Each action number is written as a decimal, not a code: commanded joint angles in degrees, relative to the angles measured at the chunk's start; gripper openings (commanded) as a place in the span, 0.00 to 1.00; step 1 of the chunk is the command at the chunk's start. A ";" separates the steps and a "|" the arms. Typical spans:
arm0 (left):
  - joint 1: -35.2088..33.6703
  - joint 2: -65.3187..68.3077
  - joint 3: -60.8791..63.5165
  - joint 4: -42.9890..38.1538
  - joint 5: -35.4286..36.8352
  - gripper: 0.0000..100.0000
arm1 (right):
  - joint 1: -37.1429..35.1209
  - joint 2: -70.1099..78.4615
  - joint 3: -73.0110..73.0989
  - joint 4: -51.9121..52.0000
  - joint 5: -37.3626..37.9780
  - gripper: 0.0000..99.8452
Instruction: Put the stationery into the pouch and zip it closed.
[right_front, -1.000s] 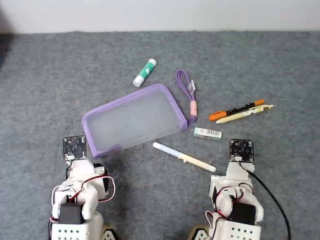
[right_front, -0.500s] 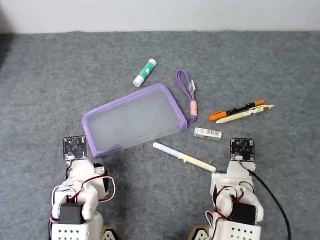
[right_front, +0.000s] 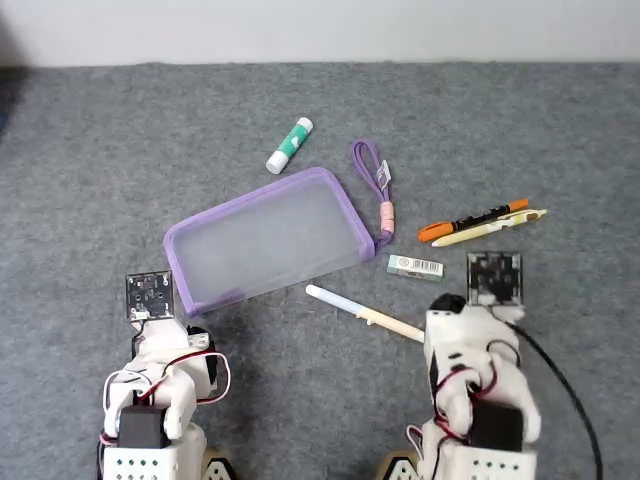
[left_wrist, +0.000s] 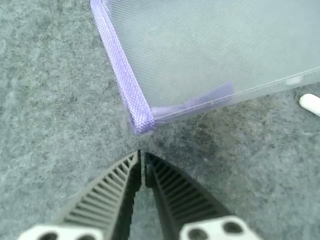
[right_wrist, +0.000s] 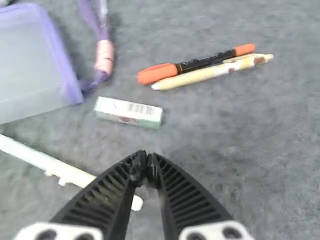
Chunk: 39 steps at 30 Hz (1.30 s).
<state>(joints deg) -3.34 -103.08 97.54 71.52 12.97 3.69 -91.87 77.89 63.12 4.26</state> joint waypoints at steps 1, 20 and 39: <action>-0.44 -0.62 -1.10 0.09 -0.44 0.02 | -1.71 15.60 -11.69 -1.27 -0.18 0.01; -0.44 -0.62 -1.10 0.09 -0.44 0.02 | -6.11 88.40 -67.52 -0.66 7.47 0.01; -0.44 -0.62 -1.10 0.09 -0.44 0.02 | -11.65 119.25 -91.34 7.08 17.14 0.04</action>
<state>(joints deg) -3.34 -103.08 97.54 71.52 12.97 -7.47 26.37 -10.20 70.86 17.01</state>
